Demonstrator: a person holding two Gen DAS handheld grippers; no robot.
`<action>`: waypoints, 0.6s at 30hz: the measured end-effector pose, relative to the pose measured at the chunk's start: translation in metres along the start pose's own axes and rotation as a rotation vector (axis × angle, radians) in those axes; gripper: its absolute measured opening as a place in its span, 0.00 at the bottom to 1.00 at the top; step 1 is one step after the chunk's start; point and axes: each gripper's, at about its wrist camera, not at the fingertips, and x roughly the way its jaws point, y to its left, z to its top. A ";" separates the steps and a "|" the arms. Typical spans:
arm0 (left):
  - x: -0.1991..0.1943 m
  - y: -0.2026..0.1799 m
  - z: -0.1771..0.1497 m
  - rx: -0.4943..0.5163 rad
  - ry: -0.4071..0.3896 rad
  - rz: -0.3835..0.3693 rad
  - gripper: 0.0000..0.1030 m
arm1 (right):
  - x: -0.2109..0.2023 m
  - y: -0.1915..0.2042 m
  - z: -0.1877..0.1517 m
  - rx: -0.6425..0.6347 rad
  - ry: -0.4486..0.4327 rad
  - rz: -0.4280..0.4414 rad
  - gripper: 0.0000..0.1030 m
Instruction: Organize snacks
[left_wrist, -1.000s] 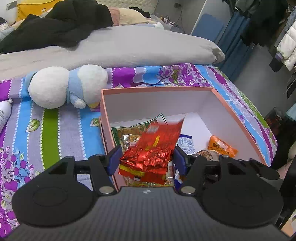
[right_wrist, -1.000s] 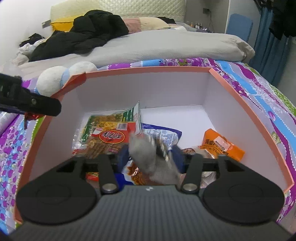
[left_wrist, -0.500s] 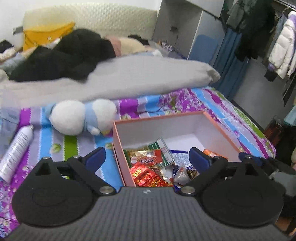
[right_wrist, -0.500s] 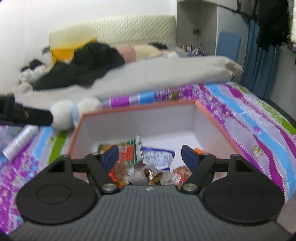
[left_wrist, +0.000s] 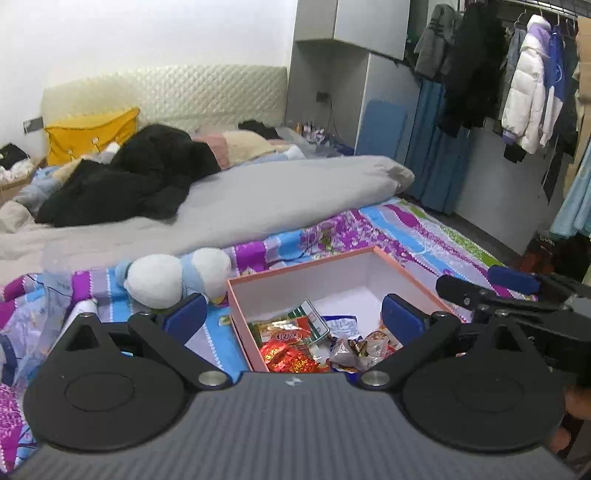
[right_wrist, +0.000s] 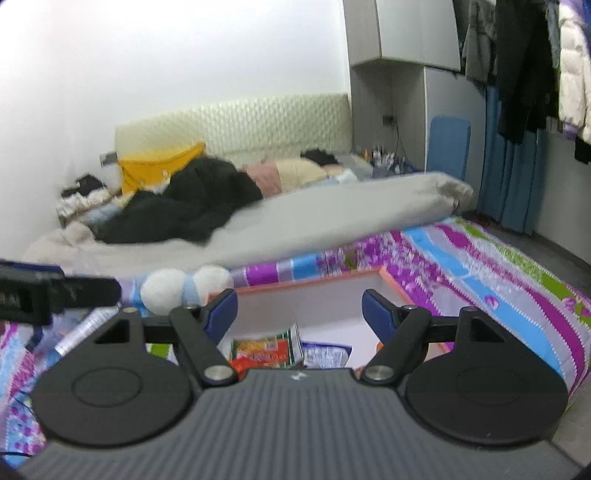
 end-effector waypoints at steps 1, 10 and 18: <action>-0.006 -0.001 0.000 0.001 -0.007 0.004 0.99 | -0.006 0.001 0.002 -0.003 -0.007 -0.001 0.74; -0.055 -0.002 -0.016 -0.036 -0.059 0.017 1.00 | -0.045 0.000 -0.007 0.029 -0.041 -0.024 0.74; -0.067 0.006 -0.048 -0.042 -0.030 0.056 1.00 | -0.054 0.000 -0.037 0.031 0.005 -0.038 0.74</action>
